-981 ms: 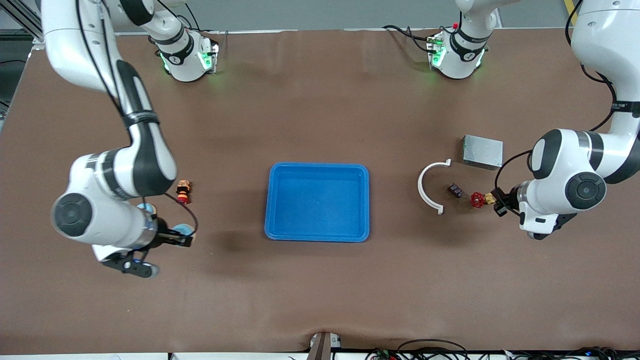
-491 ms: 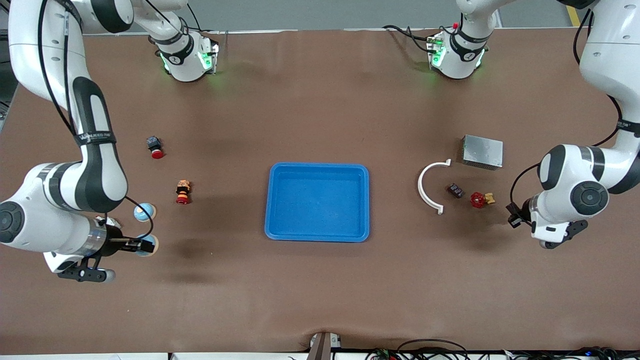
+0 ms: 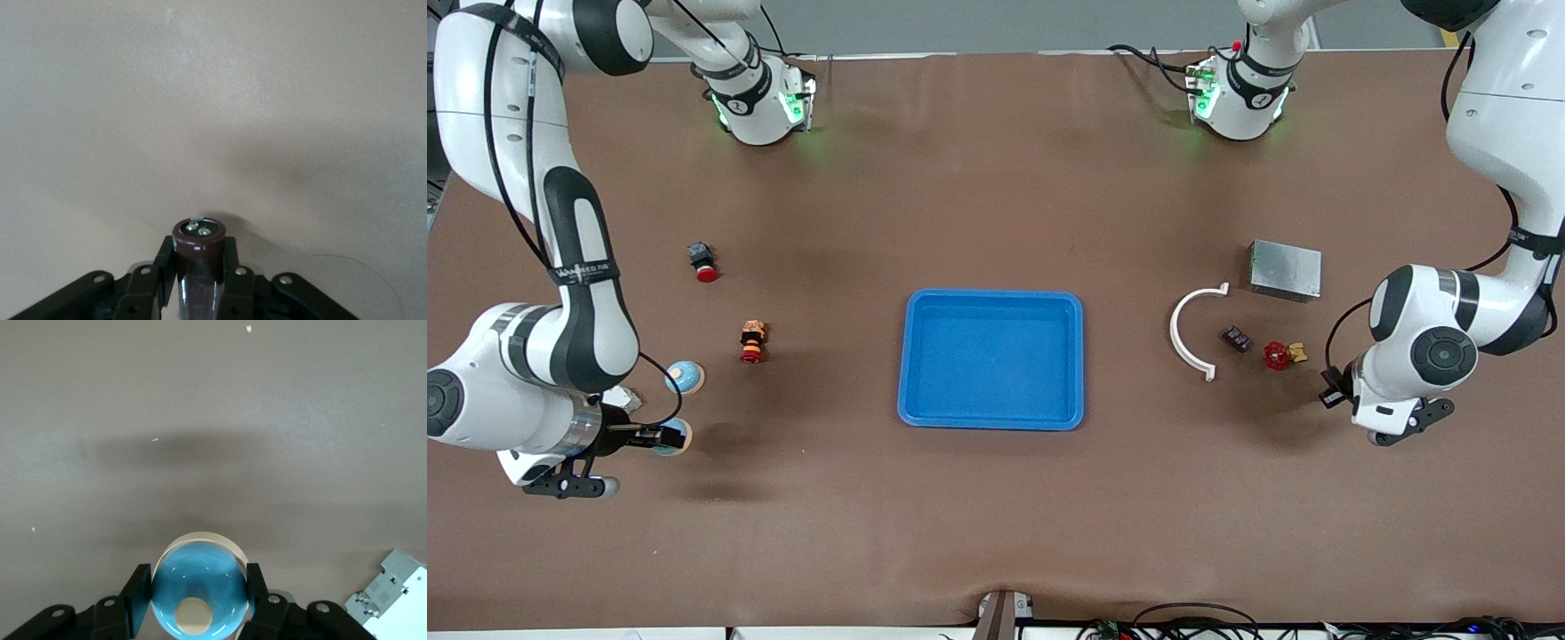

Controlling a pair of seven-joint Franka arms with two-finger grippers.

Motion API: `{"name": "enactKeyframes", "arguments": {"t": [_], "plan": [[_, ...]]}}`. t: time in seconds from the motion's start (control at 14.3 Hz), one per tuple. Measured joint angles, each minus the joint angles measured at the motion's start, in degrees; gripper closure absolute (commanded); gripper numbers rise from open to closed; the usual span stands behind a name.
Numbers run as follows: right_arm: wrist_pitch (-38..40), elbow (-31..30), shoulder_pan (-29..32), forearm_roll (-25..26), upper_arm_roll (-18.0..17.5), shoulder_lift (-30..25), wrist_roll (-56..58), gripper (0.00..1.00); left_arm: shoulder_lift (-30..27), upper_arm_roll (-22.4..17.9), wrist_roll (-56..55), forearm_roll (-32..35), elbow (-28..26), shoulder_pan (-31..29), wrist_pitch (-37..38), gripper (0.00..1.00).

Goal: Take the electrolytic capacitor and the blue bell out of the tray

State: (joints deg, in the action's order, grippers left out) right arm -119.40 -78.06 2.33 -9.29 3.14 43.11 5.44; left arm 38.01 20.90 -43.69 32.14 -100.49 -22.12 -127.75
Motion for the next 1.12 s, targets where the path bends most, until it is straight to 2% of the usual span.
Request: {"name": "enactKeyframes", "arguments": {"t": [0.28,0.56,0.91,1.12], "plan": [[-2.5,-0.1,1.4,0.0,0.0,1.8,1.4,1.0,-1.0,0.5,0.1,0.1,1.2,0.0,-0.3,0.0],[-3.8,-0.2,3.0,0.0,0.0,3.6,2.8,1.0,-5.4,2.8,3.3,-0.1,2.9,0.0,0.0,0.0],[-5.1,-0.3,4.6,0.0,0.0,4.7,5.0,1.0,-8.4,6.8,3.9,-0.9,6.7,0.1,6.2,0.0],[-5.6,-0.4,4.7,0.0,-0.1,5.2,5.0,1.0,-12.4,8.3,8.6,-2.6,8.5,0.1,11.7,0.0]]}}
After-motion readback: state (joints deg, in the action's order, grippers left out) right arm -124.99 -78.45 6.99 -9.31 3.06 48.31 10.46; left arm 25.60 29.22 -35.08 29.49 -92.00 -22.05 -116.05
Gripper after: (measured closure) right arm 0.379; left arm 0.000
